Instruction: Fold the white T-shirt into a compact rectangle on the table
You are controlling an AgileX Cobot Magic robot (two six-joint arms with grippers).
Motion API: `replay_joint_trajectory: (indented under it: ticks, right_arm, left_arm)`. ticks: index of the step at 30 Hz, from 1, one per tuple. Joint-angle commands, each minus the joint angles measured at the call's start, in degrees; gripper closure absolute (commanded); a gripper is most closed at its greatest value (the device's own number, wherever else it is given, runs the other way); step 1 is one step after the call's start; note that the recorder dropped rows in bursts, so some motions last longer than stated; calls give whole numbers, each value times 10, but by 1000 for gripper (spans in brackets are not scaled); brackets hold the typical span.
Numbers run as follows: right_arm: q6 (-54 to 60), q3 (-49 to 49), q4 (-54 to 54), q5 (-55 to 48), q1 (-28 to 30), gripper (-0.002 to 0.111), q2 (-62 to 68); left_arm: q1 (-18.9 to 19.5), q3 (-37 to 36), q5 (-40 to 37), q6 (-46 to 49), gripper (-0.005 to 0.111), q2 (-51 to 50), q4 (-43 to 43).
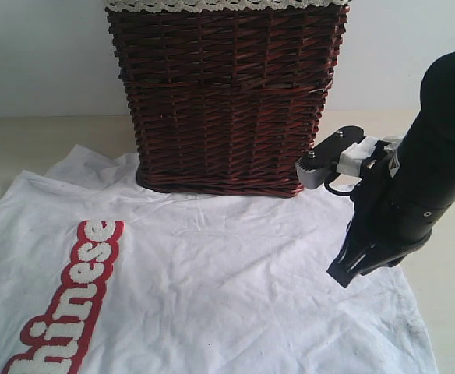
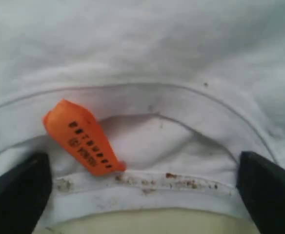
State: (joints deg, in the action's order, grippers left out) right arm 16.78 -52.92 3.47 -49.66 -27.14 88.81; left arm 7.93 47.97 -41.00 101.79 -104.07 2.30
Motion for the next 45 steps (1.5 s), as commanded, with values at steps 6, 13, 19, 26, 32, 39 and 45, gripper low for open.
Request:
replay_joint_trajectory:
  ticks: [6, 13, 19, 26, 32, 39, 45]
  right_arm:
    - [13, -6, 6, 1, 2, 101, -1]
    - [18, -6, 6, 1, 2, 101, -1]
    - [34, -6, 2, 1, 2, 96, -1]
    - [37, -5, 1, 2, 2, 65, -1]
    - [37, -5, 1, 3, 2, 63, -1]
    - [41, -5, 7, 5, 2, 63, -1]
    - [41, -5, -10, 4, 2, 63, -1]
  left_arm:
    - [1, -5, 45, -21, 2, -6, 4]
    - [1, -5, 28, 2, 2, -6, 15]
    - [1, -5, 33, 2, 2, -6, 15]
    - [1, -5, 33, 2, 2, -6, 15]
    - [1, -5, 33, 2, 2, -6, 15]
    - [1, -5, 33, 2, 2, -6, 15]
    - [1, -5, 33, 2, 2, -6, 15]
